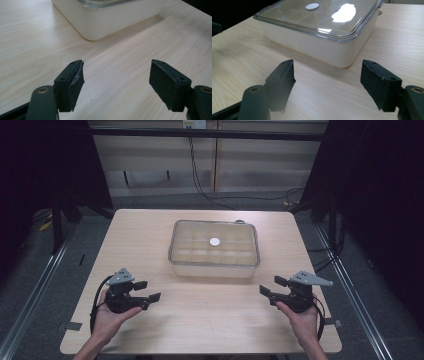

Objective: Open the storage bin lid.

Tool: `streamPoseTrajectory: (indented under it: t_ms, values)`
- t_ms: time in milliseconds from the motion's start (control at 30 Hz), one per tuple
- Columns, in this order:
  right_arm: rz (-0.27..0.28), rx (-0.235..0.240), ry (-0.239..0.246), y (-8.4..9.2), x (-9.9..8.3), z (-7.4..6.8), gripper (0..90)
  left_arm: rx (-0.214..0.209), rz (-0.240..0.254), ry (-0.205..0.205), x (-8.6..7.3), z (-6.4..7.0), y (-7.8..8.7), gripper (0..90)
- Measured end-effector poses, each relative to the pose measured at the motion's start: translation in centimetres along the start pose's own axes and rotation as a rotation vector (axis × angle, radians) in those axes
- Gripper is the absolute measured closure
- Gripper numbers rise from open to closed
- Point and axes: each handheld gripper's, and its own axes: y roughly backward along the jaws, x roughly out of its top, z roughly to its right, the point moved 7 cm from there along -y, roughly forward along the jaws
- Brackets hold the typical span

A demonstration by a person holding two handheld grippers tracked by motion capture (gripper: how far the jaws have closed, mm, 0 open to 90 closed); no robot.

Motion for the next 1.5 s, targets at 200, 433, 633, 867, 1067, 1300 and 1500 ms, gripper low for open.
streamPoseTrajectory:
  t_ms: [200,433,633,867,1067,1300,1500]
  values:
    - [0.022,0.01,-0.002,-0.4,1.3,0.3,26.2,-0.003,-0.015,-0.005,1.2,-0.2,-0.9,26.8]
    - [0.011,-0.006,0.002,-0.9,2.6,1.0,30.4,0.005,-0.002,0.001,3.0,-0.8,-1.1,27.2]
    - [-0.038,0.023,-0.003,-1.7,3.4,1.0,30.2,0.011,0.004,-0.009,4.6,-1.3,-1.6,28.1]
    - [-0.051,0.033,-0.019,-2.8,4.7,1.6,27.7,0.029,-0.005,0.007,6.0,-2.2,-2.1,25.5]
    - [-0.094,0.05,-0.01,-4.0,6.0,1.7,24.0,0.034,0.0,0.011,7.4,-2.8,-2.5,24.7]
    - [-0.113,0.051,-0.013,-4.6,7.1,2.4,27.5,0.032,-0.007,0.022,8.5,-3.3,-3.2,24.7]
    - [-0.139,0.06,-0.023,-5.5,7.6,3.1,30.3,0.03,-0.018,0.023,9.3,-3.8,-3.8,24.1]
